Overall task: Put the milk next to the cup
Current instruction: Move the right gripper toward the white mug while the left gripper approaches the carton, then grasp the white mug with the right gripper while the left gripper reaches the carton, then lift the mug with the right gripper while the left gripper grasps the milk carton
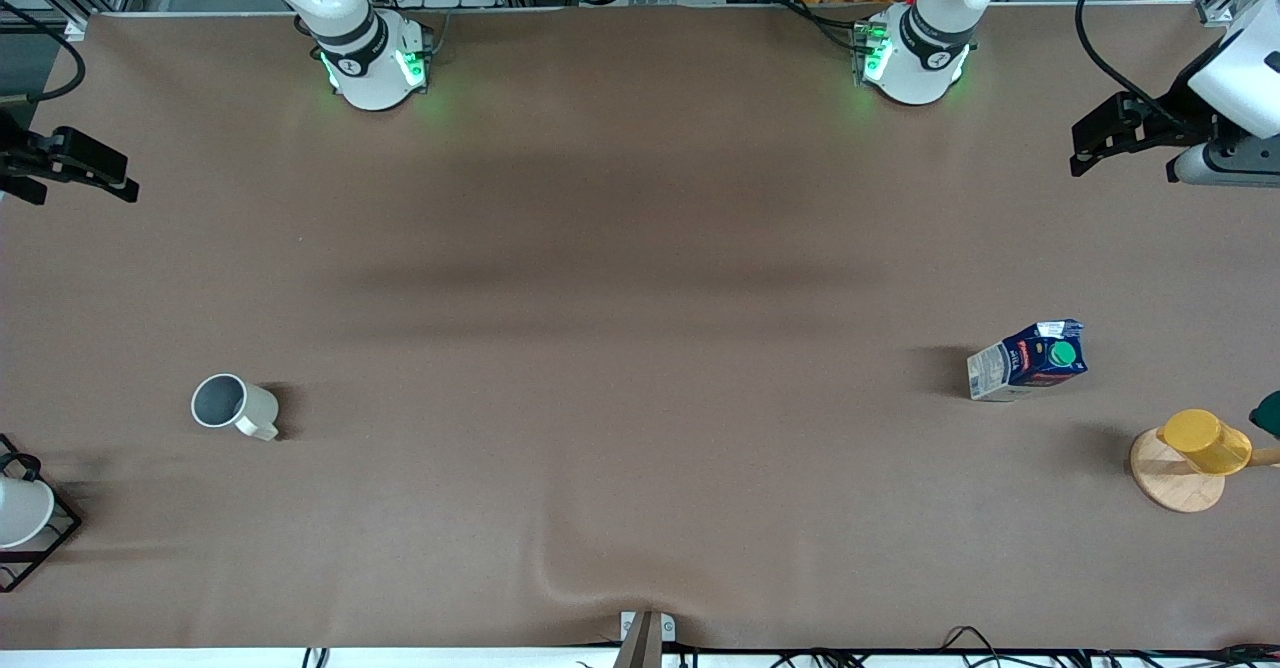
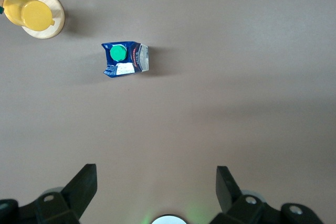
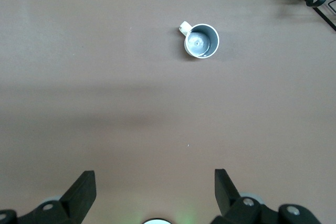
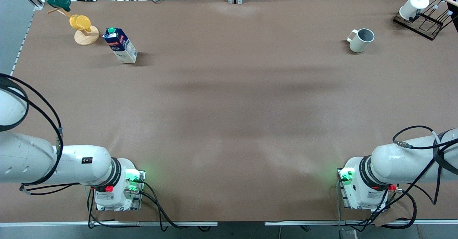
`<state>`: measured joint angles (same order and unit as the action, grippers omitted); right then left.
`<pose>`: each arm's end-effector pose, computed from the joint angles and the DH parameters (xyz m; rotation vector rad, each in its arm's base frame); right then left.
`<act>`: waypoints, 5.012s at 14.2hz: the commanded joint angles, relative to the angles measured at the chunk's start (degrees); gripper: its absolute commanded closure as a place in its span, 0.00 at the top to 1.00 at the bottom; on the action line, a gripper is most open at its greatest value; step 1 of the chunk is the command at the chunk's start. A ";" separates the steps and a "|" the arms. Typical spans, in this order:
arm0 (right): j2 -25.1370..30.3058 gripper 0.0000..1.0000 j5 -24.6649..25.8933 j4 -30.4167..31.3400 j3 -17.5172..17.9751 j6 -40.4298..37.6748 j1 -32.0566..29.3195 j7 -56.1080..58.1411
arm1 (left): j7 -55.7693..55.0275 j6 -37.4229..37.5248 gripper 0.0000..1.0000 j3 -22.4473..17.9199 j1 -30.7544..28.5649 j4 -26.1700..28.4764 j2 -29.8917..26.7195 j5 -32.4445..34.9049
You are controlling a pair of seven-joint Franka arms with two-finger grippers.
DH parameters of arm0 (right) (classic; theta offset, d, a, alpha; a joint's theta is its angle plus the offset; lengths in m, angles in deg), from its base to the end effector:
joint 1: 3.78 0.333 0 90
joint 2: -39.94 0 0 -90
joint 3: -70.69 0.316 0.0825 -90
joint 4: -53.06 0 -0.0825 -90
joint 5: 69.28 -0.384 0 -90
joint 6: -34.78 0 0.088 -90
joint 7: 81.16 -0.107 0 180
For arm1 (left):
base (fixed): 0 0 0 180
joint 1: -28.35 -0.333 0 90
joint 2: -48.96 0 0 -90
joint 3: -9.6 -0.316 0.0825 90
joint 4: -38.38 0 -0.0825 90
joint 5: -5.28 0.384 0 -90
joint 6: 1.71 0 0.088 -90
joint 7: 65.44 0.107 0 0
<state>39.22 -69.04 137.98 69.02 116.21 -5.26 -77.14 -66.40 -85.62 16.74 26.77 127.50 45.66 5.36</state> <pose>0.5421 -0.0302 0.6462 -3.1393 -0.0231 0.1156 0.5230 -0.0529 0.6534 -3.1282 0.1249 0.0520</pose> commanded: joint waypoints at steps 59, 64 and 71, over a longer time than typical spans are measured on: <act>-42.53 0.00 -10.97 -4.15 1.75 44.08 -9.15 46.68 | -2.46 -30.36 0.32 -0.20 -7.21 10.55 23.34 6.25; -41.20 0.00 -10.79 -10.21 4.65 37.32 -5.65 47.75 | -2.03 -17.27 0.32 -0.46 -8.79 3.62 19.21 2.74; -41.29 0.00 -11.06 -9.61 4.65 37.22 7.00 33.99 | -2.38 -12.07 0.33 -0.46 -8.70 1.23 16.92 0.88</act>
<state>-2.42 -79.40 128.05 74.05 153.85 -1.81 -38.44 -67.93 -99.20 16.16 18.06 129.15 63.12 7.30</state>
